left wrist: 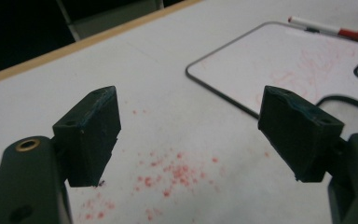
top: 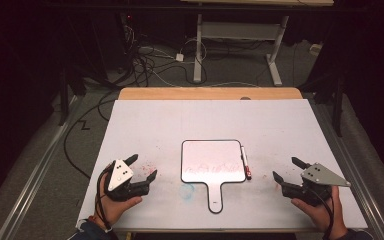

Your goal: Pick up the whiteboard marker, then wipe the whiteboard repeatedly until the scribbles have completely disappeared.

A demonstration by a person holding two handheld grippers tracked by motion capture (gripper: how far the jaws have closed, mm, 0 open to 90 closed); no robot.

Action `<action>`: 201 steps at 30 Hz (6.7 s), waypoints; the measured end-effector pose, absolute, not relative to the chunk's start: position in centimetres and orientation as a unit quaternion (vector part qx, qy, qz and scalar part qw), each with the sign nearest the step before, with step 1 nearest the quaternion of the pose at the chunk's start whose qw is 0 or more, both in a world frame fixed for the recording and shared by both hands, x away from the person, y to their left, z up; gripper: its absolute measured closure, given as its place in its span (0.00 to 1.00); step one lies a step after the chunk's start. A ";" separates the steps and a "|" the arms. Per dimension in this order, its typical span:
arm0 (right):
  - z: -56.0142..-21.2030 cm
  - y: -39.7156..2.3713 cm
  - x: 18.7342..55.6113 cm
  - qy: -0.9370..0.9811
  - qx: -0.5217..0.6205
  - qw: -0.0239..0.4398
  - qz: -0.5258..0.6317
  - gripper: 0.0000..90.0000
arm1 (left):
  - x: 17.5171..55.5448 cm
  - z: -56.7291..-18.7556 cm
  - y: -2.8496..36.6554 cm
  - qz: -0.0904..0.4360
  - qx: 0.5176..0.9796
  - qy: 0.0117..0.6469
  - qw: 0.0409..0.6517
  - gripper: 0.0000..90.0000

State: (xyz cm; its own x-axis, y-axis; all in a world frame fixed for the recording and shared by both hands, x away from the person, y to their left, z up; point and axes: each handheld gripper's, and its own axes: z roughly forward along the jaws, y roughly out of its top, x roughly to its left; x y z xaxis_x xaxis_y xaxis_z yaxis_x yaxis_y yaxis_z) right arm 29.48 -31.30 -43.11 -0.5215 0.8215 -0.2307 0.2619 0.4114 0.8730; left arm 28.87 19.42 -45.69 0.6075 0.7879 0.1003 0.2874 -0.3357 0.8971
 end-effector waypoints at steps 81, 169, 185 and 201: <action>-40.2 -19.8 37.4 0.780 0.315 0.164 0.515 0.90 | 34.7 -42.3 2.9 0.115 0.812 0.264 0.508 0.32; -43.6 -29.0 29.1 0.802 0.290 0.317 0.415 0.31 | 36.0 -46.1 7.9 0.120 0.857 0.149 0.479 0.88; -43.9 -28.6 29.4 0.809 0.288 0.319 0.400 0.31 | 35.4 -45.8 12.3 0.149 0.863 0.181 0.448 0.88; -44.0 -28.4 29.4 0.812 0.285 0.314 0.400 0.31 | 35.1 -46.1 7.7 0.109 0.859 0.135 0.482 0.88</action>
State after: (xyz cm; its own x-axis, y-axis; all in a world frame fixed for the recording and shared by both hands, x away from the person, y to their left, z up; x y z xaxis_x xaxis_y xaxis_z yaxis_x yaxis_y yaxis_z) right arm 29.42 -28.43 -43.99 -0.6401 0.7145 -0.2825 0.2113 0.5172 0.8294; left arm 35.14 7.70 -46.14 0.9398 0.3369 0.0573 0.1268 -0.4995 0.8570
